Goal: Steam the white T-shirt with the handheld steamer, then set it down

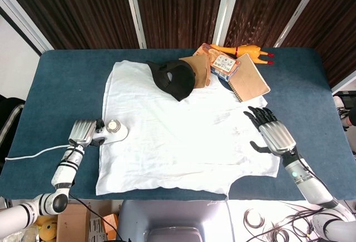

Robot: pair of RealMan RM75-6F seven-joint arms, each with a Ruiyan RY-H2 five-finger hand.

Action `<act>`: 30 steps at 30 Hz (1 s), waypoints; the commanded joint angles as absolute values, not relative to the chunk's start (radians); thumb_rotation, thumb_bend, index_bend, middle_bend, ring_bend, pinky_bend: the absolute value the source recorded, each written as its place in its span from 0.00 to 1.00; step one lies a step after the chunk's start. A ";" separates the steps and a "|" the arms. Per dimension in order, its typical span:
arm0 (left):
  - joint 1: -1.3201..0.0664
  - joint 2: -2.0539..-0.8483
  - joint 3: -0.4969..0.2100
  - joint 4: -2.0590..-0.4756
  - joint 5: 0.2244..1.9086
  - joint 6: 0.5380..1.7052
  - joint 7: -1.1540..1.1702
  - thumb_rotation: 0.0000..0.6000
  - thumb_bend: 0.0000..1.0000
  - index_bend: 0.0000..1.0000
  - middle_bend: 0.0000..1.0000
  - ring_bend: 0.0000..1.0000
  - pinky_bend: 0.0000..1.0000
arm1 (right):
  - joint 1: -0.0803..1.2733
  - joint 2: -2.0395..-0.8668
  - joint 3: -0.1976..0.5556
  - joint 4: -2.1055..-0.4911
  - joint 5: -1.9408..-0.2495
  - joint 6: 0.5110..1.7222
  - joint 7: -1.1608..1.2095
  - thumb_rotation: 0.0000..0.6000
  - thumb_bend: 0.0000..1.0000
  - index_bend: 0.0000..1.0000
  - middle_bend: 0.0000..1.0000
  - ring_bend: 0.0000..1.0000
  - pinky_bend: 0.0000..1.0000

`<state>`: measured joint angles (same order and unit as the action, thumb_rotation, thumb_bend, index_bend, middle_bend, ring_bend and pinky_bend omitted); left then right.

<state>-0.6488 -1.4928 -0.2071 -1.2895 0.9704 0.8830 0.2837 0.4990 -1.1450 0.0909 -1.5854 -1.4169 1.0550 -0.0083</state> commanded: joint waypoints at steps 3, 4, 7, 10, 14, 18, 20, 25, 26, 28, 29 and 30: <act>-0.654 -1.482 -0.206 -1.297 0.936 0.860 0.280 1.00 0.21 0.72 0.70 0.82 1.00 | 0.497 -1.140 0.089 -1.586 -1.420 1.057 -0.004 1.00 0.27 0.00 0.00 0.00 0.00; -0.654 -1.479 -0.206 -1.300 0.926 0.852 0.277 1.00 0.21 0.73 0.71 0.83 1.00 | 0.496 -1.138 0.088 -1.588 -1.421 1.059 -0.003 1.00 0.27 0.00 0.00 0.00 0.00; -0.655 -1.468 -0.207 -1.311 0.909 0.828 0.258 1.00 0.23 0.78 0.75 0.88 1.00 | 0.493 -1.132 0.087 -1.592 -1.424 1.061 0.000 1.00 0.27 0.00 0.00 0.00 0.00; -0.655 -1.457 -0.208 -1.322 0.904 0.803 0.223 1.00 0.26 0.84 0.80 0.93 1.00 | 0.490 -1.129 0.085 -1.594 -1.427 1.067 0.003 1.00 0.27 0.00 0.00 0.00 0.00; -0.649 -1.450 -0.206 -1.321 0.932 0.788 0.166 1.00 0.31 0.92 0.88 0.99 1.00 | 0.486 -1.123 0.082 -1.595 -1.428 1.068 0.005 1.00 0.27 0.00 0.00 0.00 0.00; -0.648 -1.448 -0.205 -1.319 0.941 0.783 0.151 1.00 0.33 0.97 0.93 1.00 1.00 | 0.485 -1.121 0.081 -1.595 -1.428 1.068 0.006 1.00 0.27 0.00 0.00 0.00 0.00; -0.638 -1.447 -0.210 -1.309 0.950 0.785 0.108 1.00 0.37 0.99 0.96 1.00 1.00 | 0.482 -1.113 0.079 -1.596 -1.427 1.065 0.014 1.00 0.27 0.00 0.00 0.00 0.00; -0.623 -1.433 -0.235 -1.324 0.970 0.762 -0.019 1.00 0.53 1.00 1.00 1.00 1.00 | 0.484 -1.111 0.074 -1.594 -1.431 1.056 0.019 1.00 0.27 0.00 0.00 0.00 0.00; -0.621 -1.430 -0.241 -1.328 0.977 0.761 -0.040 1.00 0.56 1.00 1.00 1.00 1.00 | 0.484 -1.111 0.073 -1.594 -1.430 1.053 0.020 1.00 0.27 0.00 0.00 0.00 0.00; -0.615 -1.422 -0.255 -1.338 0.999 0.764 -0.093 1.00 0.59 1.00 1.00 1.00 1.00 | 0.485 -1.111 0.071 -1.592 -1.429 1.048 0.022 1.00 0.27 0.00 0.00 0.00 0.00; -0.613 -1.418 -0.260 -1.344 1.008 0.764 -0.115 1.00 0.61 1.00 1.00 1.00 1.00 | 0.485 -1.111 0.070 -1.591 -1.428 1.045 0.023 1.00 0.27 0.00 0.00 0.00 0.00; -0.611 -1.413 -0.266 -1.352 1.016 0.764 -0.137 1.00 0.63 1.00 1.00 1.00 1.00 | 0.486 -1.111 0.069 -1.590 -1.428 1.042 0.026 1.00 0.27 0.00 0.00 0.00 0.00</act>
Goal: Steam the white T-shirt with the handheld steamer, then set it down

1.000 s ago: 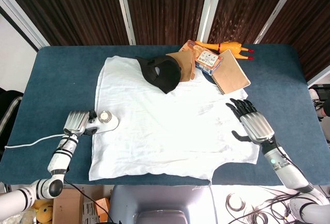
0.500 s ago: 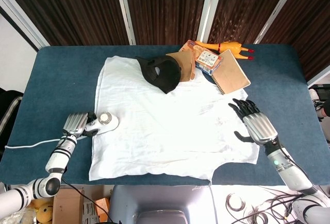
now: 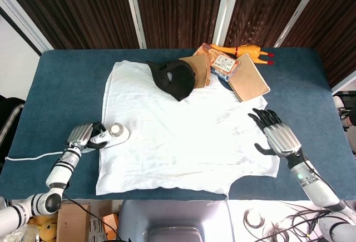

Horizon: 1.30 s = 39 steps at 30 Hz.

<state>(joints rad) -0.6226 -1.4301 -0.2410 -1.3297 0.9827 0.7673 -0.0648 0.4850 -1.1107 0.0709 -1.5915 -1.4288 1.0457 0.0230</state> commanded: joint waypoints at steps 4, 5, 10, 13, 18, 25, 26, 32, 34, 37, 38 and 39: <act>-0.605 -1.396 -0.285 -1.384 1.063 0.771 -0.223 1.00 0.65 1.00 1.00 1.00 1.00 | 0.486 -1.109 0.065 -1.585 -1.429 1.033 0.037 1.00 0.27 0.00 0.00 0.00 0.00; -0.604 -1.393 -0.287 -1.390 1.072 0.772 -0.240 1.00 0.65 1.00 1.00 1.00 1.00 | 0.486 -1.109 0.064 -1.584 -1.430 1.032 0.039 1.00 0.27 0.00 0.00 0.00 0.00; -0.608 -1.386 -0.303 -1.429 1.090 0.746 -0.337 1.00 0.66 1.00 1.00 1.00 1.00 | 0.482 -1.106 0.059 -1.577 -1.437 1.034 0.055 1.00 0.27 0.00 0.00 0.00 0.00; -0.627 -1.390 -0.309 -1.455 1.089 0.732 -0.342 1.00 0.65 1.00 1.00 1.00 1.00 | 0.477 -1.102 0.057 -1.574 -1.444 1.041 0.066 1.00 0.27 0.00 0.00 0.00 0.00; -0.675 -1.445 -0.305 -1.491 1.060 0.738 -0.277 1.00 0.64 1.00 1.00 1.00 1.00 | 0.472 -1.101 0.053 -1.561 -1.455 1.048 0.090 1.00 0.27 0.00 0.00 0.00 0.00; -0.770 -1.615 -0.278 -1.399 0.921 0.778 -0.059 1.00 0.64 1.00 1.00 1.00 1.00 | 0.465 -1.091 0.050 -1.543 -1.474 1.063 0.136 1.00 0.27 0.00 0.00 0.00 0.00; -0.781 -1.637 -0.277 -1.380 0.901 0.783 -0.035 1.00 0.64 1.00 1.00 1.00 1.00 | 0.463 -1.088 0.050 -1.540 -1.477 1.066 0.144 1.00 0.27 0.00 0.00 0.00 0.00; -0.837 -1.729 -0.283 -1.259 0.796 0.784 0.064 1.00 0.63 1.00 1.00 1.00 1.00 | 0.453 -1.066 0.045 -1.523 -1.490 1.079 0.187 1.00 0.27 0.00 0.00 0.00 0.00; -0.847 -1.747 -0.286 -1.217 0.780 0.794 0.088 1.00 0.63 1.00 1.00 1.00 1.00 | 0.451 -1.060 0.044 -1.518 -1.493 1.081 0.201 1.00 0.27 0.00 0.00 0.00 0.00; -0.854 -1.763 -0.304 -1.164 0.760 0.807 0.098 1.00 0.63 1.00 1.00 1.00 1.00 | 0.449 -1.054 0.043 -1.509 -1.495 1.081 0.215 1.00 0.27 0.00 0.00 0.00 0.00; -0.855 -1.764 -0.312 -1.151 0.754 0.811 0.096 1.00 0.63 1.00 1.00 1.00 1.00 | 0.448 -1.053 0.042 -1.507 -1.496 1.081 0.219 1.00 0.27 0.00 0.00 0.00 0.00; -0.856 -1.765 -0.320 -1.137 0.750 0.814 0.095 1.00 0.63 1.00 1.00 1.00 1.00 | 0.448 -1.052 0.042 -1.505 -1.496 1.080 0.222 1.00 0.27 0.00 0.00 0.00 0.00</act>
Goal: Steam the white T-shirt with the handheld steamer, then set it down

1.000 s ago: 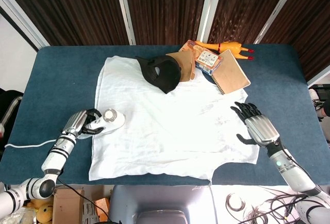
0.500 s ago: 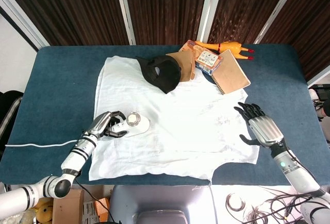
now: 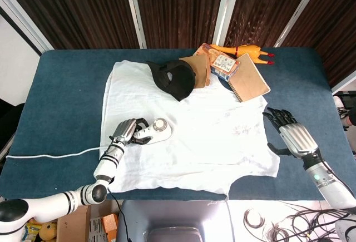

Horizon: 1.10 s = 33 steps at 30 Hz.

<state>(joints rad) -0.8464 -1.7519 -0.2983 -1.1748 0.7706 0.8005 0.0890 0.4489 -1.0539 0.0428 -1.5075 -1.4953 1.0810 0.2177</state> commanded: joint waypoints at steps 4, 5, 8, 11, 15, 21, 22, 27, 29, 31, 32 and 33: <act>-0.859 -1.772 -0.346 -1.056 0.749 0.847 0.102 1.00 0.63 1.00 1.00 1.00 1.00 | 0.449 -1.053 0.042 -1.499 -1.495 1.075 0.230 1.00 0.27 0.00 0.00 0.00 0.00; -0.861 -1.776 -0.350 -1.033 0.747 0.852 0.106 1.00 0.63 1.00 1.00 1.00 1.00 | 0.450 -1.053 0.042 -1.499 -1.496 1.073 0.231 1.00 0.27 0.00 0.00 0.00 0.00; -0.868 -1.785 -0.368 -0.950 0.722 0.848 0.126 1.00 0.63 1.00 1.00 1.00 1.00 | 0.453 -1.057 0.041 -1.500 -1.498 1.069 0.226 1.00 0.27 0.00 0.00 0.00 0.00; -0.869 -1.786 -0.386 -0.885 0.696 0.831 0.136 1.00 0.62 1.00 1.00 1.00 1.00 | 0.454 -1.061 0.040 -1.504 -1.501 1.067 0.215 1.00 0.27 0.00 0.00 0.00 0.00; -0.852 -1.768 -0.404 -0.886 0.685 0.801 0.108 1.00 0.62 1.00 1.00 1.00 1.00 | 0.457 -1.065 0.042 -1.510 -1.497 1.064 0.201 1.00 0.27 0.00 0.00 0.00 0.00; -0.809 -1.710 -0.395 -1.026 0.730 0.763 0.045 1.00 0.62 1.00 1.00 1.00 1.00 | 0.459 -1.072 0.044 -1.517 -1.491 1.060 0.182 1.00 0.27 0.00 0.00 0.00 0.00; -0.801 -1.698 -0.389 -1.060 0.735 0.753 0.041 1.00 0.62 1.00 1.00 1.00 1.00 | 0.459 -1.073 0.044 -1.519 -1.490 1.061 0.181 1.00 0.27 0.00 0.00 0.00 0.00; -0.777 -1.653 -0.360 -1.193 0.752 0.734 0.034 1.00 0.62 1.00 1.00 1.00 1.00 | 0.456 -1.070 0.044 -1.527 -1.491 1.065 0.173 1.00 0.27 0.00 0.00 0.00 0.00; -0.767 -1.629 -0.347 -1.257 0.756 0.721 0.029 1.00 0.62 1.00 1.00 1.00 1.00 | 0.455 -1.068 0.044 -1.531 -1.490 1.067 0.171 1.00 0.27 0.00 0.00 0.00 0.00; -0.757 -1.604 -0.330 -1.321 0.759 0.710 0.029 1.00 0.62 1.00 1.00 1.00 1.00 | 0.454 -1.066 0.045 -1.534 -1.490 1.069 0.171 1.00 0.27 0.00 0.00 0.00 0.00; -0.754 -1.593 -0.322 -1.348 0.761 0.706 0.030 1.00 0.62 1.00 1.00 1.00 1.00 | 0.454 -1.066 0.045 -1.534 -1.490 1.070 0.170 1.00 0.27 0.00 0.00 0.00 0.00; -0.751 -1.583 -0.313 -1.374 0.764 0.703 0.032 1.00 0.62 1.00 1.00 1.00 1.00 | 0.453 -1.065 0.045 -1.535 -1.490 1.070 0.170 1.00 0.27 0.00 0.00 0.00 0.00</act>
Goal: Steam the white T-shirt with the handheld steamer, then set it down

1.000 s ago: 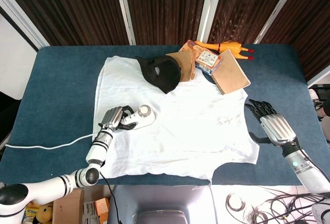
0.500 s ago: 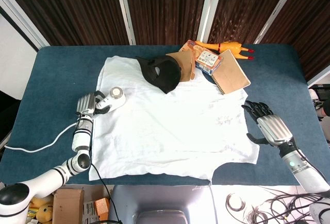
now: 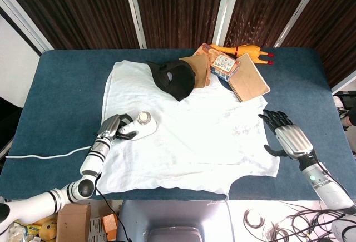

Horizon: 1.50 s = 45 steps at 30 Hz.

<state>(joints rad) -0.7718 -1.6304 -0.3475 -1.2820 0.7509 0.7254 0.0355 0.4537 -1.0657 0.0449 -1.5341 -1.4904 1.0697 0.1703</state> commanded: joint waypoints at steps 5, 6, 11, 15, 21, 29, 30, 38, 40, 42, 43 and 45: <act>-0.738 -1.537 -0.275 -1.497 0.779 0.696 0.032 1.00 0.62 1.00 1.00 1.00 1.00 | 0.453 -1.066 0.045 -1.537 -1.491 1.069 0.170 1.00 0.27 0.00 0.00 0.00 0.00; -0.737 -1.532 -0.269 -1.513 0.781 0.697 0.032 1.00 0.62 1.00 1.00 1.00 1.00 | 0.454 -1.067 0.045 -1.537 -1.491 1.069 0.170 1.00 0.27 0.00 0.00 0.00 0.00; -0.738 -1.550 -0.227 -1.515 0.837 0.789 0.101 1.00 0.62 1.00 1.00 1.00 1.00 | 0.454 -1.065 0.045 -1.544 -1.492 1.068 0.174 1.00 0.27 0.00 0.00 0.00 0.00; -0.738 -1.606 -0.219 -1.456 0.865 0.878 0.143 1.00 0.62 1.00 1.00 1.00 1.00 | 0.454 -1.063 0.044 -1.545 -1.493 1.066 0.178 1.00 0.27 0.00 0.00 0.00 0.00; -0.749 -1.669 -0.244 -1.307 0.908 0.962 0.168 1.00 0.62 1.00 1.00 1.00 1.00 | 0.453 -1.058 0.043 -1.539 -1.492 1.064 0.186 1.00 0.27 0.00 0.00 0.00 0.00; -0.761 -1.688 -0.319 -1.090 0.820 0.927 0.151 1.00 0.62 1.00 1.00 1.00 1.00 | 0.447 -1.049 0.041 -1.532 -1.502 1.077 0.209 1.00 0.27 0.00 0.00 0.00 0.00; -0.764 -1.692 -0.329 -1.066 0.805 0.922 0.152 1.00 0.62 1.00 1.00 1.00 1.00 | 0.447 -1.049 0.041 -1.531 -1.502 1.076 0.210 1.00 0.27 0.00 0.00 0.00 0.00; -0.745 -1.628 -0.410 -1.099 0.734 0.835 0.064 1.00 0.62 1.00 1.00 1.00 1.00 | 0.447 -1.051 0.047 -1.530 -1.492 1.076 0.200 1.00 0.27 0.00 0.00 0.00 0.00; -0.737 -1.603 -0.417 -1.142 0.743 0.829 0.044 1.00 0.62 1.00 1.00 1.00 1.00 | 0.449 -1.055 0.046 -1.531 -1.491 1.070 0.196 1.00 0.27 0.00 0.00 0.00 0.00; -0.729 -1.576 -0.420 -1.183 0.749 0.823 0.030 1.00 0.62 1.00 1.00 1.00 1.00 | 0.452 -1.061 0.044 -1.534 -1.492 1.063 0.185 1.00 0.27 0.00 0.00 0.00 0.00; -0.724 -1.562 -0.419 -1.198 0.748 0.814 0.023 1.00 0.62 1.00 1.00 1.00 1.00 | 0.453 -1.064 0.043 -1.536 -1.492 1.062 0.178 1.00 0.27 0.00 0.00 0.00 0.00; -0.717 -1.551 -0.412 -1.203 0.744 0.807 0.020 1.00 0.62 1.00 1.00 1.00 1.00 | 0.453 -1.066 0.044 -1.541 -1.491 1.063 0.172 1.00 0.27 0.00 0.00 0.00 0.00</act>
<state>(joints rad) -0.7273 -1.5659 -0.4111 -1.1897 0.7454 0.8190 0.0321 0.4526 -1.0649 0.0437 -1.5395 -1.4914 1.0631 0.1732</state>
